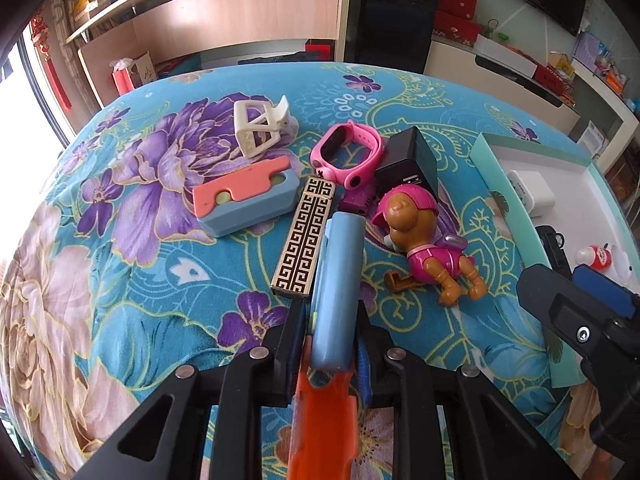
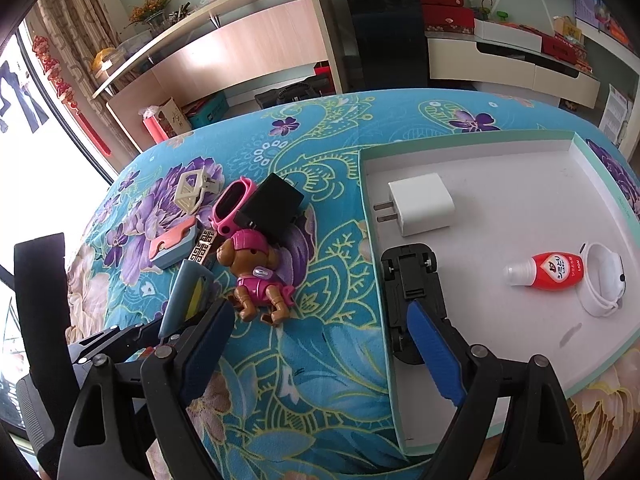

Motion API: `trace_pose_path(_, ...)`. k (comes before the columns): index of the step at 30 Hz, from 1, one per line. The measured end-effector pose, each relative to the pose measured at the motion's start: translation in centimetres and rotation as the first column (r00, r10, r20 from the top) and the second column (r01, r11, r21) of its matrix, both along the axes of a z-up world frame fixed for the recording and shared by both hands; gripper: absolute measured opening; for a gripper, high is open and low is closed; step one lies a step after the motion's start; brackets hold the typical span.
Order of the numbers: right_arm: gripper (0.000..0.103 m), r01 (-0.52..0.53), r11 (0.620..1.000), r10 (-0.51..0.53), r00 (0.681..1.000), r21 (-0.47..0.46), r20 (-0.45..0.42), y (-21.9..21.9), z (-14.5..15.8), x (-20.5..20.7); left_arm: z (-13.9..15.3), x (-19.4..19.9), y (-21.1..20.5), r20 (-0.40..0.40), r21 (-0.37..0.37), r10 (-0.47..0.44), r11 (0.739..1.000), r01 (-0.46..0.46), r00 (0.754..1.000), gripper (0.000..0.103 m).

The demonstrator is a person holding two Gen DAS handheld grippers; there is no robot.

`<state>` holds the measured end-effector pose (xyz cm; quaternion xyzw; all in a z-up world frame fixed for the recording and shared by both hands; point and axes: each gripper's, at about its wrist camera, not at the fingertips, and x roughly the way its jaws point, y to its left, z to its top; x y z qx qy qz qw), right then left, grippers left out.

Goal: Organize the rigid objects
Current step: 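Move the right tool to the pink dog figure while the left tool holds the knife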

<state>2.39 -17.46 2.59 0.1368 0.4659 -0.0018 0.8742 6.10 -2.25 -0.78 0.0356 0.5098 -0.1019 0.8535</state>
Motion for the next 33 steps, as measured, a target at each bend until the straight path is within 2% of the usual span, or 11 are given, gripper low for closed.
trace_pose_path(7,0.089,0.000,1.000,0.000,1.000,-0.007,0.009,0.0,0.2,-0.1,2.2,-0.6,1.2,0.056,-0.025,0.032,0.999,-0.031,0.998,0.024)
trace_pose_path(13,0.089,-0.065,0.997,0.065,0.998,-0.037,0.014,1.8,0.1,0.3,3.4,-0.6,3.8,0.080,-0.031,0.133,0.991,-0.131,0.988,0.024)
trace_pose_path(18,0.089,-0.111,0.992,0.111,0.994,-0.067,0.005,3.4,-0.5,1.0,3.1,-0.4,5.4,0.071,-0.026,0.191,0.981,-0.190,0.979,0.024)
trace_pose_path(33,0.089,-0.175,0.971,0.160,0.982,-0.163,-0.102,6.3,-2.6,3.7,1.3,0.3,6.5,0.013,-0.040,0.226,0.973,-0.225,0.974,0.024)
